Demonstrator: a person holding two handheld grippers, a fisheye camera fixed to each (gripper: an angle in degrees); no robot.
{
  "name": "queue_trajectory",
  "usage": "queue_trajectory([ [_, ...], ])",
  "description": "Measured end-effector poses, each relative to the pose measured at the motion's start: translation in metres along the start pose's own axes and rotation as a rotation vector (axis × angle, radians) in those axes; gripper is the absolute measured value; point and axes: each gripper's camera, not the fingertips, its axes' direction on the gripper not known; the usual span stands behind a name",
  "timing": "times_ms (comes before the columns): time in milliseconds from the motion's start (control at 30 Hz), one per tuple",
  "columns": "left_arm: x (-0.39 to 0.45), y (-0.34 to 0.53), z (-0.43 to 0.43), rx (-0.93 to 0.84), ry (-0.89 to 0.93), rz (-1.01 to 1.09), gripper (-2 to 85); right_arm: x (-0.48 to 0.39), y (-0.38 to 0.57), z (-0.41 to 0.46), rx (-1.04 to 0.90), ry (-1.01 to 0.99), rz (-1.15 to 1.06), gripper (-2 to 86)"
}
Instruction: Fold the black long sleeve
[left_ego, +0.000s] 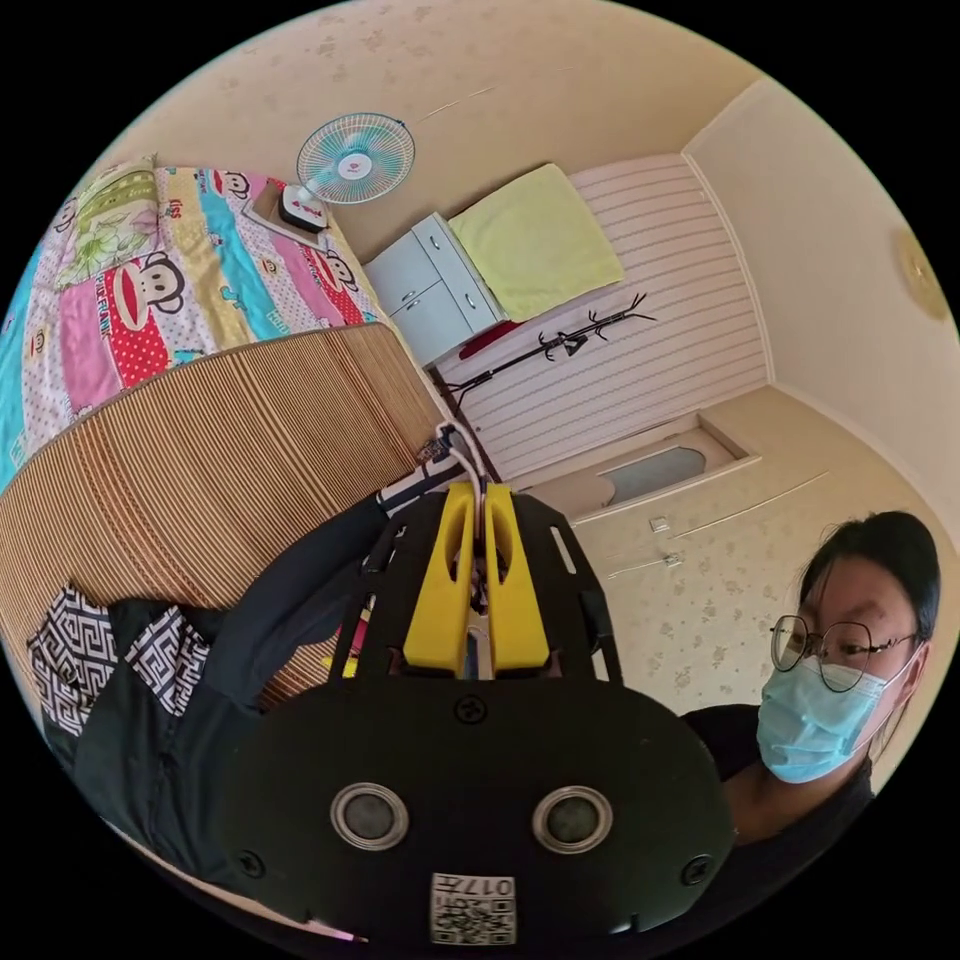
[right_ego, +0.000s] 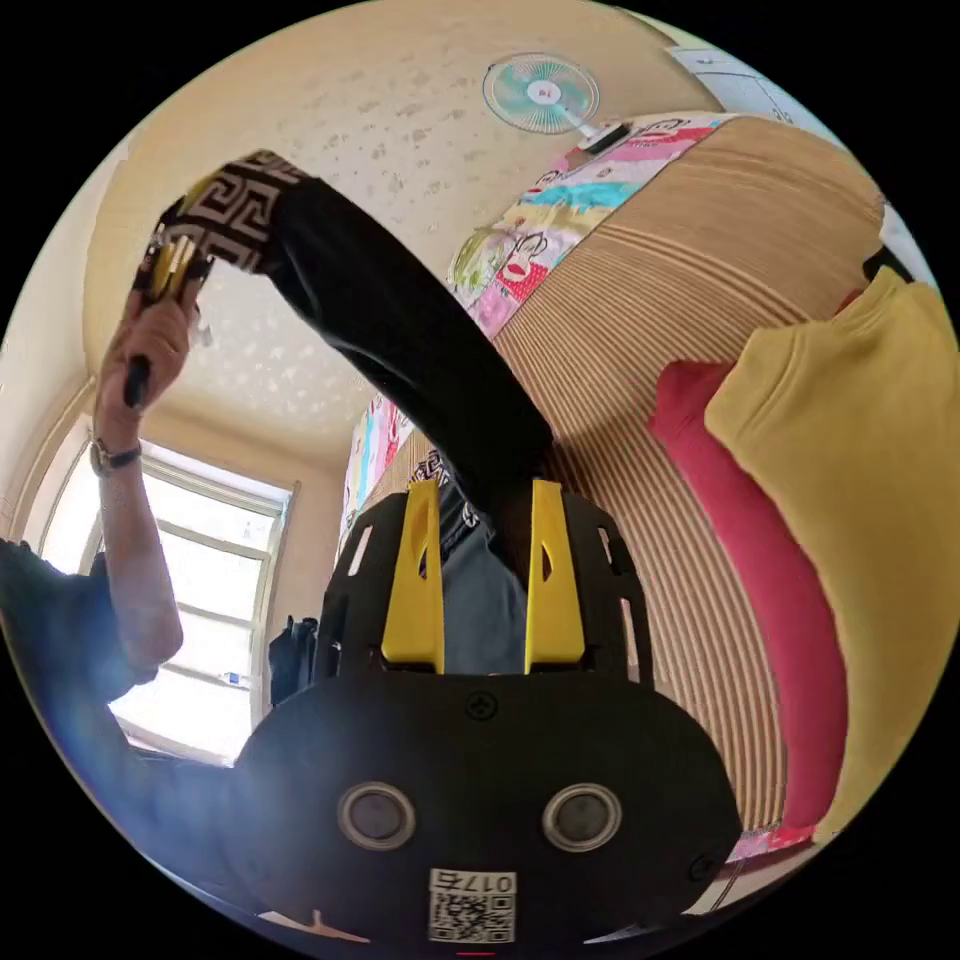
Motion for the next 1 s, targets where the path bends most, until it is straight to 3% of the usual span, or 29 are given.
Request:
queue_trajectory([
  [167, 0.014, 0.004, -0.038, 0.021, 0.054, 0.045, -1.0, 0.015, -0.017, 0.022, -0.001, 0.042, 0.016, 12.7],
  [367, -0.021, 0.062, -0.181, 0.221, 0.097, -0.024, -1.0, 0.024, -0.013, 0.008, 0.005, 0.041, -0.009, 12.4],
  [433, -0.054, 0.109, -0.251, 0.357, 0.023, -0.134, -0.9, 0.028, -0.006, 0.009, 0.011, 0.095, -0.012, 12.2],
  [600, -0.137, 0.211, -0.351, 0.506, -0.108, -0.424, -1.0, 0.045, 0.012, 0.052, -0.125, 0.145, 0.021, 12.2],
  [733, -0.178, 0.266, -0.397, 0.496, -0.172, -0.577, -1.0, 0.036, 0.006, 0.073, -0.12, 0.178, -0.017, 12.2],
  [1000, -0.157, 0.269, -0.441, 0.452, -0.109, -0.534, -0.9, 0.011, -0.072, 0.144, -0.129, 0.269, -0.129, 11.6],
])
